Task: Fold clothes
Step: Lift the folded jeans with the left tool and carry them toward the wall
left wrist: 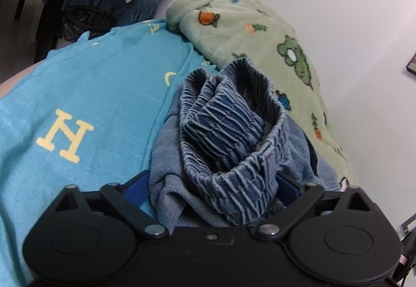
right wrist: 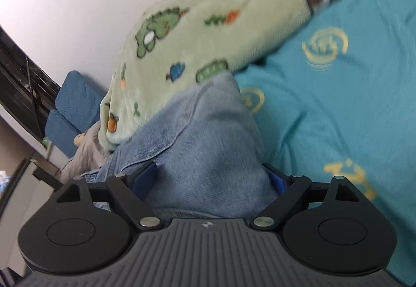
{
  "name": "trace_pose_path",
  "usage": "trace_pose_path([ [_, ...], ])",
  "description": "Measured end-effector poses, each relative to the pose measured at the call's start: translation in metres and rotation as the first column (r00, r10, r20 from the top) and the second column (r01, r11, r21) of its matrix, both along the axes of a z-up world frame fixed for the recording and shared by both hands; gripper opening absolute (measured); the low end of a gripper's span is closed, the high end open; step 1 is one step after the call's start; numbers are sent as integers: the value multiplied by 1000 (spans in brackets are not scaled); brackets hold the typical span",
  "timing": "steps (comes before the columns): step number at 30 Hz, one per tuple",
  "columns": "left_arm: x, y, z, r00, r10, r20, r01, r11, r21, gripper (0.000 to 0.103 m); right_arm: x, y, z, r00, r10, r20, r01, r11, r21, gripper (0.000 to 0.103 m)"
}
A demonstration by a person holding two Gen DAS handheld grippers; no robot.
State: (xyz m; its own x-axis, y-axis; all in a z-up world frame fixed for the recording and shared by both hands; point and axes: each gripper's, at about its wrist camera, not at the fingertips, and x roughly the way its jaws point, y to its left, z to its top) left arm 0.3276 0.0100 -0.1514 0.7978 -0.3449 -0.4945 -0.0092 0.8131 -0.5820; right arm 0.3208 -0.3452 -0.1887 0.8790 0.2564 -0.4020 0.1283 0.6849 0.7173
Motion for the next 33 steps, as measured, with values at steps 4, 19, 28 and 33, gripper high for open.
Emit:
trace_pose_path([
  [4,-2,-6,10,1000,-6,30,5,999,35,62,-3,6,9,1000,-17,18,18,999,-50,53],
  [19,-27,-6,69,989,-19,148,13,999,44,37,-28,30,92,978,-26,208,71,974,-214,27],
  [28,-49,-34,133,973,-98,209,90,995,47,37,-64,15,171,954,14,300,79,951,-298,26],
  [33,-68,-82,164,952,-166,257,160,986,42,37,-98,-27,205,937,-22,349,135,944,-302,26],
])
